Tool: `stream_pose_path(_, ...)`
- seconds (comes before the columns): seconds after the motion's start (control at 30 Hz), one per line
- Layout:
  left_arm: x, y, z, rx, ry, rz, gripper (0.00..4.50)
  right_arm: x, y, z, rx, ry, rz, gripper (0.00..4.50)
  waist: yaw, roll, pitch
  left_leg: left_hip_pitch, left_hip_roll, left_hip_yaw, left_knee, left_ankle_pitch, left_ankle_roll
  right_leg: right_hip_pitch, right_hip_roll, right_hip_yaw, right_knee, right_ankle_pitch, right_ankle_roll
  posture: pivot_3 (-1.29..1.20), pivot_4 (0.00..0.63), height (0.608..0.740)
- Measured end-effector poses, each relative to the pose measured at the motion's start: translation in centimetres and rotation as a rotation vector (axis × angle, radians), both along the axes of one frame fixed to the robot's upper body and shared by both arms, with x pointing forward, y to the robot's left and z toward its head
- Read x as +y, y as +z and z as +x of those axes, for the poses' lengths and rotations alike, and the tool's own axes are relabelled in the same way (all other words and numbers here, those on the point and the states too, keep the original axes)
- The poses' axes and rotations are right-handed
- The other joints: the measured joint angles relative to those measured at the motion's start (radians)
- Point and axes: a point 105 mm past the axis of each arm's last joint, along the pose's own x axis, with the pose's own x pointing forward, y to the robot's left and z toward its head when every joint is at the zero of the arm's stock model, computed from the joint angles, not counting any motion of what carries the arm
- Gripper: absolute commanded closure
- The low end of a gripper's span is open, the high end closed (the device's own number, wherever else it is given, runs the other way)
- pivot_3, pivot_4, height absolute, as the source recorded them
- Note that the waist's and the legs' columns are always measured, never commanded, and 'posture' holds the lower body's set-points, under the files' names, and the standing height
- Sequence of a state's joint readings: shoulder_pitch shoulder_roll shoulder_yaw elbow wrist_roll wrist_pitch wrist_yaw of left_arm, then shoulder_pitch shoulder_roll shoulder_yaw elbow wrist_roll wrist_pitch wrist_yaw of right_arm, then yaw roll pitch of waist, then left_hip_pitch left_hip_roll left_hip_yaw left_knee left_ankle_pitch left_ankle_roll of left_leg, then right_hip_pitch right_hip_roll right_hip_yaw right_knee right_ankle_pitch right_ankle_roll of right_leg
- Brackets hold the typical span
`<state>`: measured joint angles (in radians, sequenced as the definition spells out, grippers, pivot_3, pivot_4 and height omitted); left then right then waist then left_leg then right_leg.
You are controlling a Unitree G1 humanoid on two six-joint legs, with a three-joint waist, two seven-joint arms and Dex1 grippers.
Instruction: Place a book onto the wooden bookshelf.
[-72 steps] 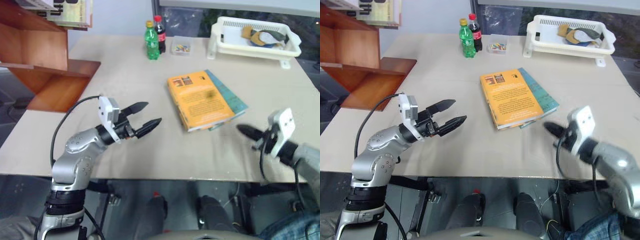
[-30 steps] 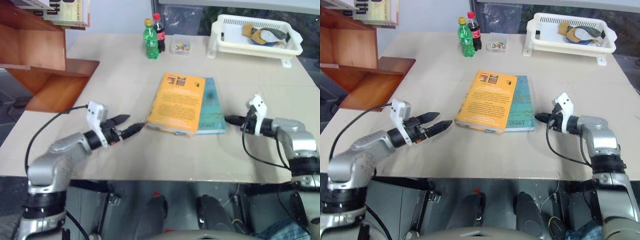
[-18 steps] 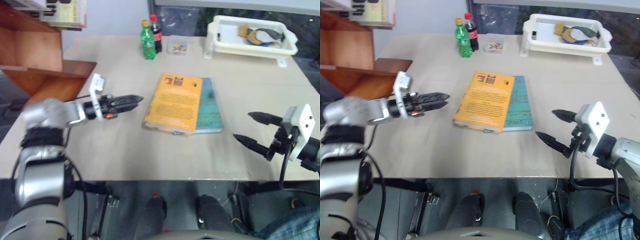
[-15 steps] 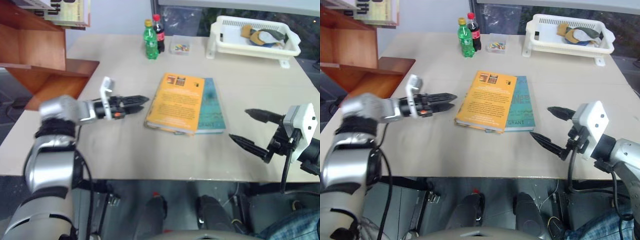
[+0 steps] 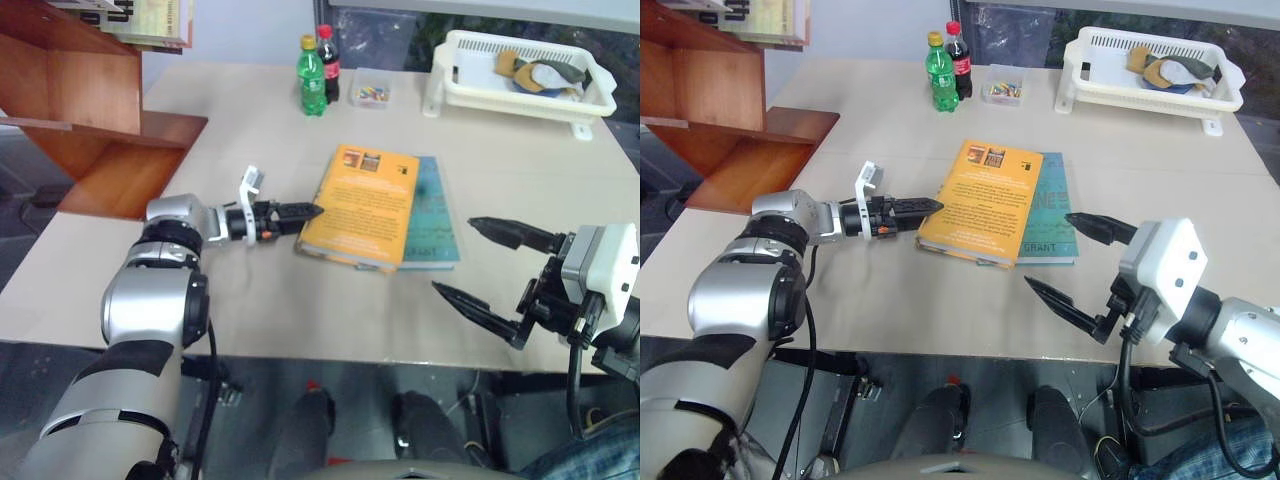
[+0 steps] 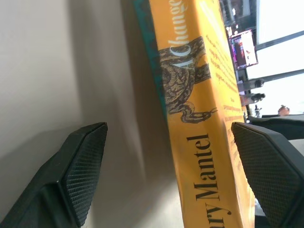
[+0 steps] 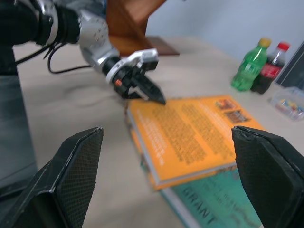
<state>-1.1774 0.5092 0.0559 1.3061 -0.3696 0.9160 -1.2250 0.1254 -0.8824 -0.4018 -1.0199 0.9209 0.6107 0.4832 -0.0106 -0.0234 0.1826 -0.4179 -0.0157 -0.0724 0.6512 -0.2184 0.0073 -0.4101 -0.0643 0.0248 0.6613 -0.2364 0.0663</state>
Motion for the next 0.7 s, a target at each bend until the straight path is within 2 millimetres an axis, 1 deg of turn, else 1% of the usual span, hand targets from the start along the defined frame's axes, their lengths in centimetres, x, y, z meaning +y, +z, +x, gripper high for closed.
stream_pose_path(0.2,-1.4,-0.2,0.0,0.002,-0.022,-0.048,0.0,-0.3,-0.6,-0.4,0.005,-0.017,-0.021,0.08,-0.004,0.0,0.0,0.0,0.001,0.0,0.0,0.0,0.0,0.0,0.001,0.0,0.001,0.0,0.0,0.0,0.15,0.74)
stream_pose_path(0.3,-1.7,-0.2,0.1,0.005,-0.019,-0.065,0.84,-0.4,-0.8,-0.5,0.006,-0.024,-0.028,0.0,-0.005,0.0,0.0,0.0,0.001,0.0,0.0,0.0,0.0,0.0,0.001,0.0,0.001,0.0,0.0,0.0,0.15,0.74)
stream_pose_path(0.47,-1.8,0.2,0.1,0.013,-0.004,-0.122,3.27,-0.5,-0.8,-0.5,0.002,-0.034,-0.034,0.0,-0.003,0.0,0.0,0.001,0.0,0.0,0.0,0.0,0.0,0.001,0.001,0.0,0.001,0.0,0.0,0.0,0.15,0.74)
stream_pose_path(0.5,-1.8,0.2,0.1,0.016,-0.003,-0.129,3.56,-0.5,-0.9,-0.5,0.005,-0.037,-0.035,0.0,-0.003,-0.001,0.0,0.001,0.0,-0.001,0.001,0.0,0.0,0.001,0.001,0.0,0.001,0.0,0.0,0.0,0.15,0.74)
stream_pose_path(0.67,-1.4,0.3,0.0,0.04,0.013,-0.156,3.56,-0.6,-0.9,-0.5,0.006,-0.047,-0.042,0.0,-0.005,-0.001,0.0,0.001,0.001,-0.001,0.001,0.0,0.0,0.001,0.001,-0.001,0.001,0.0,0.0,0.0,0.15,0.74)
stream_pose_path(0.7,-1.0,0.4,-0.1,0.049,0.021,-0.16,3.56,-0.6,-0.9,-0.5,0.004,-0.047,-0.043,0.0,-0.006,-0.001,0.0,0.001,0.001,-0.001,0.001,0.0,0.0,0.001,0.001,-0.001,0.001,0.0,0.0,0.0,0.15,0.74)
